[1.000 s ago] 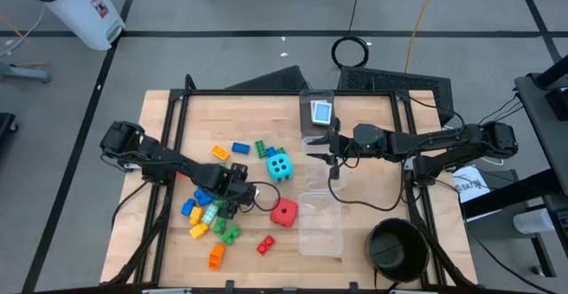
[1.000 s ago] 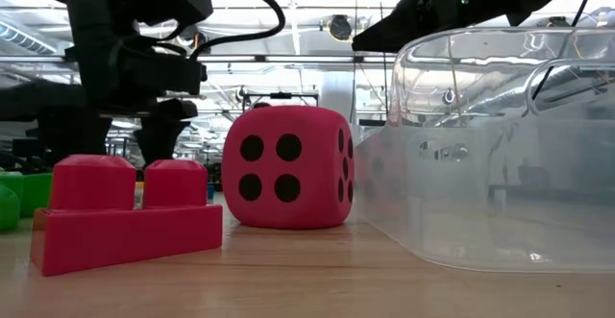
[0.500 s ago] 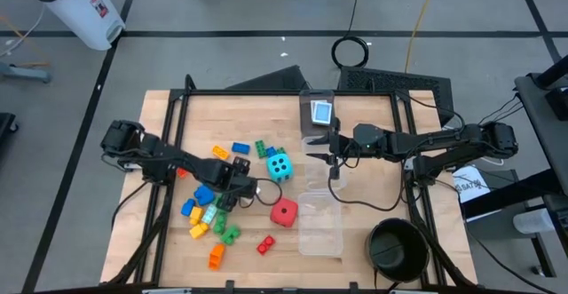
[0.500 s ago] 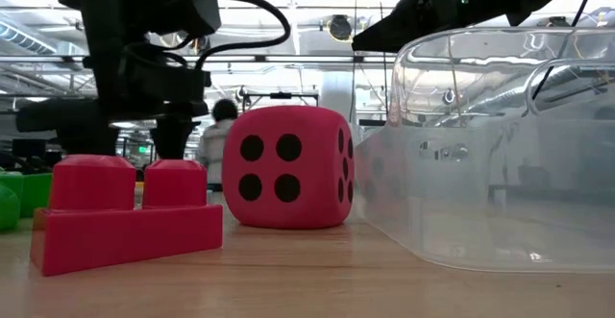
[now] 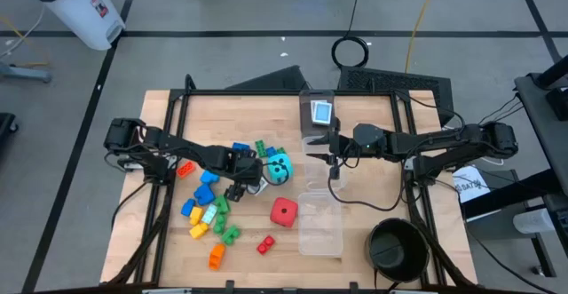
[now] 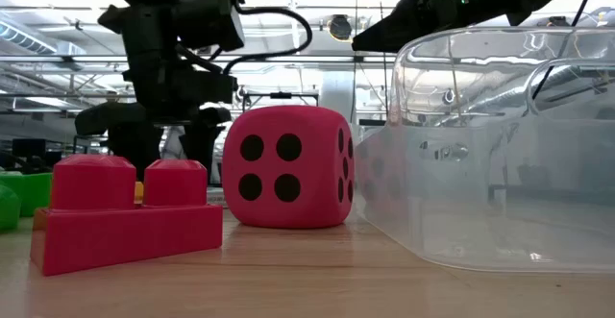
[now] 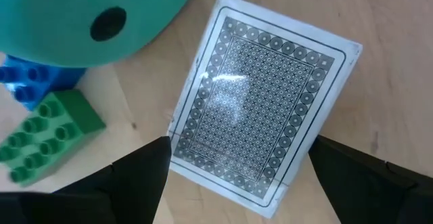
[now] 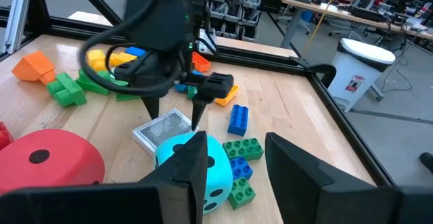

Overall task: Pick & Place Toys
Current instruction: Put the playing cards into the upper black bin

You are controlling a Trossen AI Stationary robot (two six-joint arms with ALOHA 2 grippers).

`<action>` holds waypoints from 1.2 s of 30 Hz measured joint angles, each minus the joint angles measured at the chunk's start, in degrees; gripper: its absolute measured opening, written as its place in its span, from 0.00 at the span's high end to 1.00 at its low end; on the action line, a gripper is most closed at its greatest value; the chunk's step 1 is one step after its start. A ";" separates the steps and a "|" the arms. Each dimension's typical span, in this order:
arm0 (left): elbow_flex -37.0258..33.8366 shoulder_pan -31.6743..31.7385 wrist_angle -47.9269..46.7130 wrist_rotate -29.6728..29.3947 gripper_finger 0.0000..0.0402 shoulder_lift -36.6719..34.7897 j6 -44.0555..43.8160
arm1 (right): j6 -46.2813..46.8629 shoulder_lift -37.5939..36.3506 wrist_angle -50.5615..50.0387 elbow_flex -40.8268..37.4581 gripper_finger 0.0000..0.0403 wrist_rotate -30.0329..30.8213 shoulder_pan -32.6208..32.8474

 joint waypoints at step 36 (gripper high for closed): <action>1.76 -5.62 -5.27 7.15 0.03 -4.34 -28.23 | 0.09 0.00 -0.62 0.00 0.71 -0.04 0.00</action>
